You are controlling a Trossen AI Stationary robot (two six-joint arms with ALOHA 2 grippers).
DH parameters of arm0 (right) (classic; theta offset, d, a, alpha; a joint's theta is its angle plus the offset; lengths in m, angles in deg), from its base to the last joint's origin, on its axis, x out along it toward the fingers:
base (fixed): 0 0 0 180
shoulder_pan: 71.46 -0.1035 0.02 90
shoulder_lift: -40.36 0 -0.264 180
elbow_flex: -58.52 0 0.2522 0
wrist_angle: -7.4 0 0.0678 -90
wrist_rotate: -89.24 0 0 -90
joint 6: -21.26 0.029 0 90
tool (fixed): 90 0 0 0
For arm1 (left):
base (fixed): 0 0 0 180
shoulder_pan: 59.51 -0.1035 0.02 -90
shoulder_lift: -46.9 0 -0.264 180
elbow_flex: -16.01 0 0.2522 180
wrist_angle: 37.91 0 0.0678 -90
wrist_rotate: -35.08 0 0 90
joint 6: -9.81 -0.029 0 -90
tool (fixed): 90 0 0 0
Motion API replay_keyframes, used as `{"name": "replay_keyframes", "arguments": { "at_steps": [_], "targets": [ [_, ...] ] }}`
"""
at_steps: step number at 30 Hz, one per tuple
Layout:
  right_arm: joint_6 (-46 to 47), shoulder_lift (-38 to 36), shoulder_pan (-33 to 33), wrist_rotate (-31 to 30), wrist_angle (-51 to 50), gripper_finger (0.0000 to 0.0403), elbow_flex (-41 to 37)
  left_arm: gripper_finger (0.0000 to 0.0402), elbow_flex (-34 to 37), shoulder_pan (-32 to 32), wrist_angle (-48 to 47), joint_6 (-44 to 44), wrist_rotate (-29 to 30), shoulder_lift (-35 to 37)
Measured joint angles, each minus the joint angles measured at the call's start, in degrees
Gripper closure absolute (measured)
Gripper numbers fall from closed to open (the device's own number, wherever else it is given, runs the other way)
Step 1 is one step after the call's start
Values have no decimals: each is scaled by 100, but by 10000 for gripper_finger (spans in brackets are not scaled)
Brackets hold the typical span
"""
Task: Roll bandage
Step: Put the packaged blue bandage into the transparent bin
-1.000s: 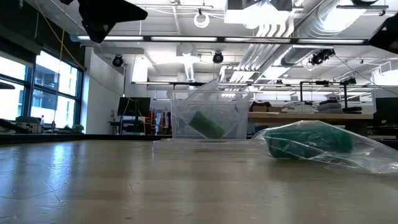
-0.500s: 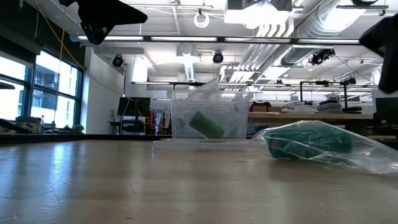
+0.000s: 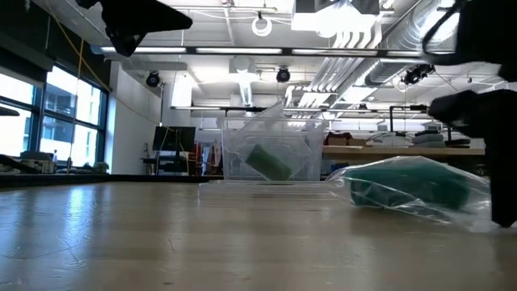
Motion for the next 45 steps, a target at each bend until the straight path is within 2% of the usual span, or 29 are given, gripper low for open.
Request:
{"name": "replay_keyframes", "arguments": {
  "at_steps": [3,4,7,11,14,17,20,24,27,29,31,32,35,37,41,43,45],
  "targets": [
    [67,-28,318,-6,143,362,13,211,0,-69,494,10,518,-4],
    [21,-129,424,-98,48,381,17,211,0,-100,754,-101,668,-2],
    [-271,-576,715,-503,-335,390,119,211,-4,-180,1364,-938,852,4],
    [-1088,-1638,1091,-991,-679,400,856,211,-4,-295,1523,-1603,1140,63],
    [-2206,-2271,1575,-1553,-1239,402,1529,211,-7,-337,1255,-1805,1666,168],
    [-3594,-2833,2499,-1872,-1236,403,2239,211,-5,-358,994,-1905,2423,239],
    [-4571,-2960,3751,-1112,-1256,403,2797,211,-4,-373,977,-2126,2899,243],
    [-5673,-2742,5220,324,-1006,403,3168,211,-4,-455,970,-2398,2958,243],
    [-5860,-2519,6047,1565,-610,403,3299,211,-7,-596,710,-2374,2850,245],
    [-5863,-2329,6296,2644,-711,403,3256,211,-9,-682,79,-1899,2562,267],
    [-5986,-2137,6242,3379,-843,403,3065,211,0,-753,-777,-1245,1903,404],
    [-6035,-2054,6129,3567,-979,403,2959,211,-2,-791,-1176,-965,1386,502],
    [-5997,-1850,5640,3651,-1054,403,2529,211,-4,-895,-2207,-547,-213,625],
    [-5958,-1724,5189,3613,-932,402,2133,211,-4,-924,-2663,-577,-982,555],
    [-5621,-1394,4105,3636,132,390,1222,211,-4,-920,-2951,-437,-1532,216],
    [-5341,-1171,3581,3617,966,372,816,211,-4,-931,-2753,-266,-1618,-21],
    [-5002,-847,3114,3344,2050,345,533,211,-4,-933,-2514,-4,-1642,-319]
  ]
}}
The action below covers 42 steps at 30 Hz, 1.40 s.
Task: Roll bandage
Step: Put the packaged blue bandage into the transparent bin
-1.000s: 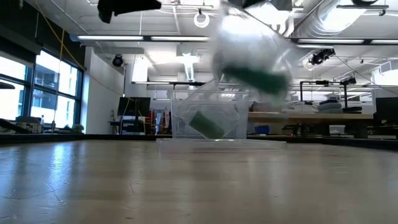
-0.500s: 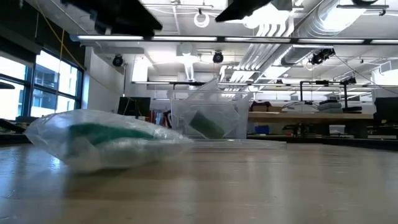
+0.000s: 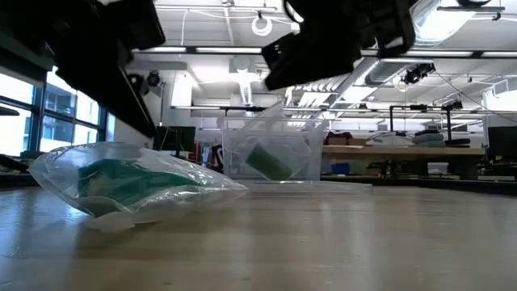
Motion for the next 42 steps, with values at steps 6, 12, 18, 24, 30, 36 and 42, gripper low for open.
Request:
{"name": "replay_keyframes", "arguments": {
  "at_steps": [6,12,18,24,30,36,42],
  "targets": [
    [643,1364,-1037,-1443,1280,244,324,211,-4,297,591,1350,57,-899],
    [641,2275,-1391,-3152,635,170,1299,211,-31,782,252,2308,606,-1744],
    [358,2534,-1446,-3947,337,160,1830,211,-43,1119,306,2368,1124,-2004],
    [694,2536,-1431,-4327,801,192,1775,211,-12,1238,478,2391,1207,-2018],
    [1236,2529,-1444,-4219,780,368,1856,211,11,1319,201,2362,1169,-1649],
    [1172,1918,-1516,-5693,-1179,398,2659,211,16,1543,-1170,3620,2527,-812],
    [1105,1121,-797,-7012,-3227,401,3908,211,9,1906,-1632,4675,4252,-190]
  ]
}}
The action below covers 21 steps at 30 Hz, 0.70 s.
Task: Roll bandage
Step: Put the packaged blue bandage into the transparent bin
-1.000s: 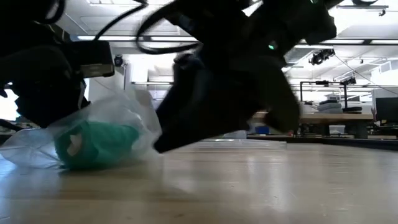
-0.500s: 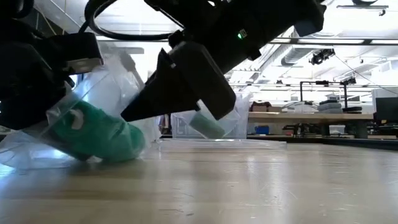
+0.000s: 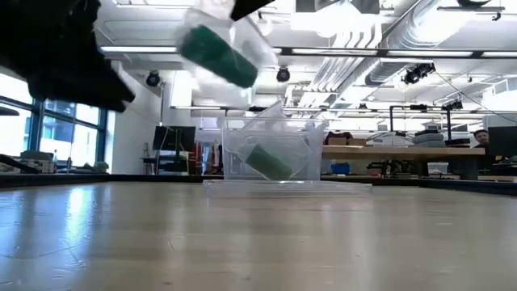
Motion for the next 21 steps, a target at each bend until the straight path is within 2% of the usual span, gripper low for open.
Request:
{"name": "replay_keyframes", "arguments": {
  "at_steps": [4,9,13,16,21],
  "targets": [
    [-627,-230,1095,399,-543,401,449,211,6,85,-18,-76,381,27],
    [-1737,-235,2522,752,-172,402,614,211,2,14,-100,-33,568,-140],
    [-1771,-209,3463,2121,-428,402,611,211,-1,-6,-182,-72,600,-226],
    [-1720,-43,3907,3000,-820,402,610,211,-3,-24,-219,-80,618,-238],
    [-1546,348,4173,3155,-1242,401,599,211,-3,-134,-203,-89,728,-179]
  ]
}}
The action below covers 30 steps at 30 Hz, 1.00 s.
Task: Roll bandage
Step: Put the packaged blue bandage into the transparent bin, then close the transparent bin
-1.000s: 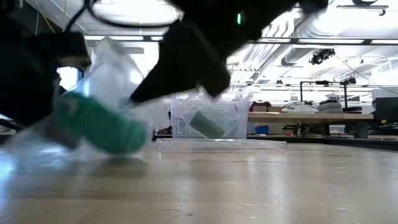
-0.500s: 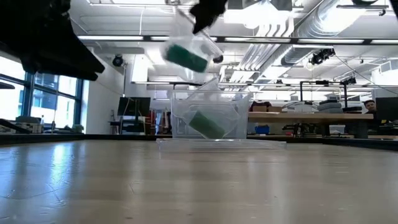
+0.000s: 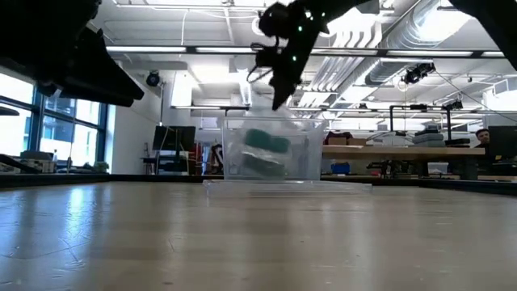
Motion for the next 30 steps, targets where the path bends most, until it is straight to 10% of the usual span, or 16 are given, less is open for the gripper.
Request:
{"name": "replay_keyframes", "arguments": {
  "at_steps": [17,24,30],
  "targets": [
    [2609,-1177,-736,336,-1894,207,74,211,-560,-264,121,-2958,-570,983],
    [2509,-2130,-2477,1201,-333,206,-2361,211,-283,-301,307,-2301,-822,838],
    [2885,-2278,-2498,1372,2510,206,-4726,211,31,-326,382,-1418,-1356,699]
  ]
}}
